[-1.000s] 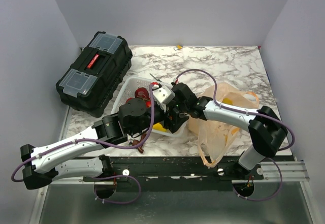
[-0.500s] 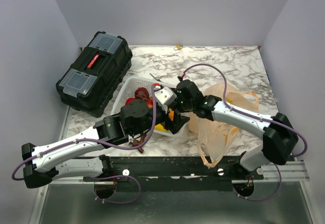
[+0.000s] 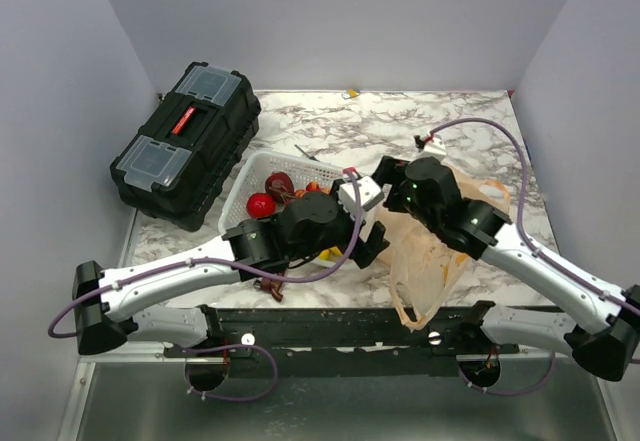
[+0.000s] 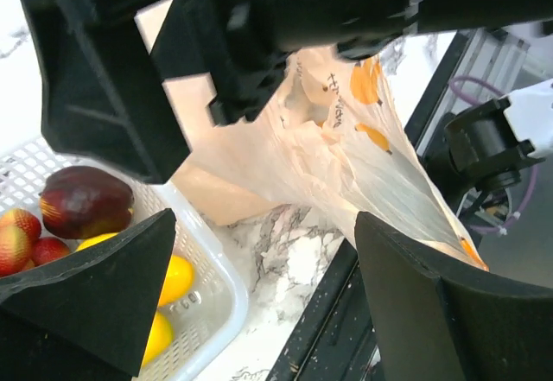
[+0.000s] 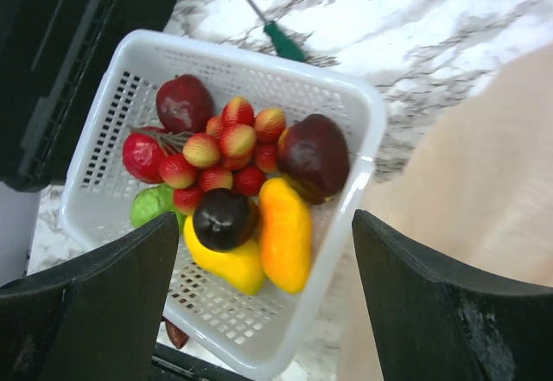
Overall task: Take the fake fruits out of the plastic bag
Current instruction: Place the fake fruit in the bin, then take out the fake fruit from the plastic bag.
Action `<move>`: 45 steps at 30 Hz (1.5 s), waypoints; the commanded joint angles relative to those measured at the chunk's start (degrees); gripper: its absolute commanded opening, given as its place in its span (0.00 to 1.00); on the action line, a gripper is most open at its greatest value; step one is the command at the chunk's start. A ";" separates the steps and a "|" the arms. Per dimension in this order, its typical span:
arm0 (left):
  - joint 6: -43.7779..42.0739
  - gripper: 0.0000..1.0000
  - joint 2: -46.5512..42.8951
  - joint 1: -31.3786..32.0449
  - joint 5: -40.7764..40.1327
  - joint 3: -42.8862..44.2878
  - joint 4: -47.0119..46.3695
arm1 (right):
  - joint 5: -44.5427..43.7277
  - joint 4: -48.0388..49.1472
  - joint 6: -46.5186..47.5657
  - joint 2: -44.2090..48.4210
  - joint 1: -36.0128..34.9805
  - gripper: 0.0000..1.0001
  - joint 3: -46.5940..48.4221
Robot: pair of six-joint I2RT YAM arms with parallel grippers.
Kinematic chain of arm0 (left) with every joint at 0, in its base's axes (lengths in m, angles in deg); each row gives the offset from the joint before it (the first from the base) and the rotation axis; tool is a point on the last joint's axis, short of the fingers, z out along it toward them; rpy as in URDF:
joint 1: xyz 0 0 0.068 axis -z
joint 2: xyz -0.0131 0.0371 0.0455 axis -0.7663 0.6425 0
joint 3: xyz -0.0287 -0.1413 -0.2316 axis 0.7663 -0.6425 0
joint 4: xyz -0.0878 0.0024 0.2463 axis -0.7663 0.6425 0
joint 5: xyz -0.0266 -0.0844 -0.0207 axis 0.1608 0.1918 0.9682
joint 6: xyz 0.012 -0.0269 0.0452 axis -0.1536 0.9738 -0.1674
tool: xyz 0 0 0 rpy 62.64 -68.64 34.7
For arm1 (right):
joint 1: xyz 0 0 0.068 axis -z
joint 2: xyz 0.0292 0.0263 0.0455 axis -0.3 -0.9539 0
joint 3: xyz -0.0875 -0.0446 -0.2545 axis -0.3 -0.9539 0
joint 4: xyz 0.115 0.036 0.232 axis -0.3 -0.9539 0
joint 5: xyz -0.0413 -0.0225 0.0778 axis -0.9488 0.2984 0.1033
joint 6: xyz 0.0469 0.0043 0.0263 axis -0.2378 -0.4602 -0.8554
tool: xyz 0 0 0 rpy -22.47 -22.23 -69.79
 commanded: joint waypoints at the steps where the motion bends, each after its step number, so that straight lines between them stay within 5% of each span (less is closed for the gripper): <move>1: 1.24 0.84 6.37 0.11 5.93 5.14 5.66 | -9.64 -9.75 -0.15 7.25 0.27 0.83 -1.40; 10: 3.34 0.81 19.14 0.17 18.18 12.58 13.15 | -19.84 -23.41 -9.62 21.15 0.27 0.77 -4.00; 24: 4.44 0.65 24.61 0.49 21.49 14.22 14.27 | -27.40 -33.60 -27.06 21.36 0.35 0.69 -10.75; 36: 4.09 0.26 24.37 0.50 21.83 14.81 15.07 | -26.77 -28.14 -28.35 14.81 3.99 0.66 -16.11; 45: 4.17 0.13 23.87 0.54 21.69 14.79 15.39 | -15.48 -9.84 -17.13 9.36 16.88 0.59 -21.58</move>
